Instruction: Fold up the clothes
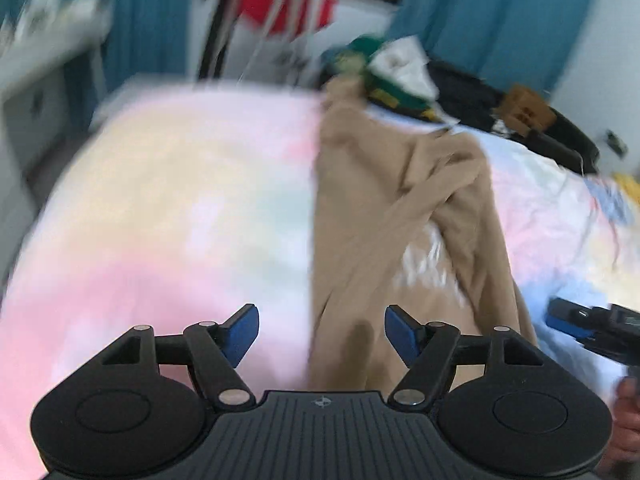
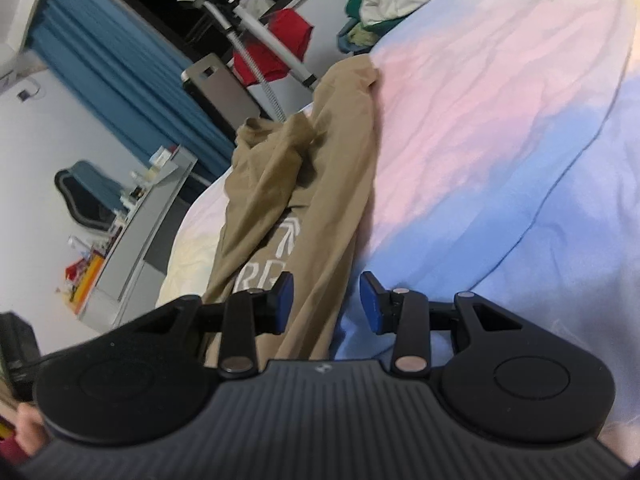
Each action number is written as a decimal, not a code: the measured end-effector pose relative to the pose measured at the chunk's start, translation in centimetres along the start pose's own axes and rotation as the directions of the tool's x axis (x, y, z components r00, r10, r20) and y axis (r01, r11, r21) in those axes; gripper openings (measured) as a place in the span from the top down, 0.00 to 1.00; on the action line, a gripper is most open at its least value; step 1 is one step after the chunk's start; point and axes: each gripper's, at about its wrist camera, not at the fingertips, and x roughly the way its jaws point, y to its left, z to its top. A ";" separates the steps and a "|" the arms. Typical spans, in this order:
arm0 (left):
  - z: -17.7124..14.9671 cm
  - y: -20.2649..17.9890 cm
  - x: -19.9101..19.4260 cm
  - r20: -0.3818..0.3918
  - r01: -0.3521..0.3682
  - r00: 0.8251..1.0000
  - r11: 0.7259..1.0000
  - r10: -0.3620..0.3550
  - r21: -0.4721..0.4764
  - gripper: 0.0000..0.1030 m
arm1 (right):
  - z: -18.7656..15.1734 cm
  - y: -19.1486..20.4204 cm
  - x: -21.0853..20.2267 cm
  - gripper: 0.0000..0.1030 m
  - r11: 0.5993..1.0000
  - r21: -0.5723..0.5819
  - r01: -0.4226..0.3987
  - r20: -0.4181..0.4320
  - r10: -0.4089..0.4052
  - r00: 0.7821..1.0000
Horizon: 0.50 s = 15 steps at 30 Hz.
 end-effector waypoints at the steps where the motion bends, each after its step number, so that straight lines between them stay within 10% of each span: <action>1: -0.9 0.8 -0.6 -0.046 0.017 0.999 1.000 -0.018 -0.024 0.32 | -0.2 0.3 0.0 0.61 1.000 -0.016 0.009 -0.007 -0.010 1.000; 9: -6.7 4.8 -4.1 -0.279 0.086 0.950 0.977 -0.139 -0.197 0.33 | -1.4 2.3 -2.8 0.61 0.999 -0.031 0.031 -0.004 -0.031 1.000; 13: -7.6 3.7 -4.4 -0.317 0.024 0.946 0.992 -0.063 -0.126 0.38 | -3.1 3.5 -4.0 0.61 0.995 -0.072 0.065 -0.030 -0.068 0.997; 15: -8.1 2.6 -4.6 -0.328 -0.008 0.945 0.999 -0.010 -0.053 0.57 | -3.9 4.1 -4.6 0.61 0.992 -0.094 0.083 -0.042 -0.087 0.995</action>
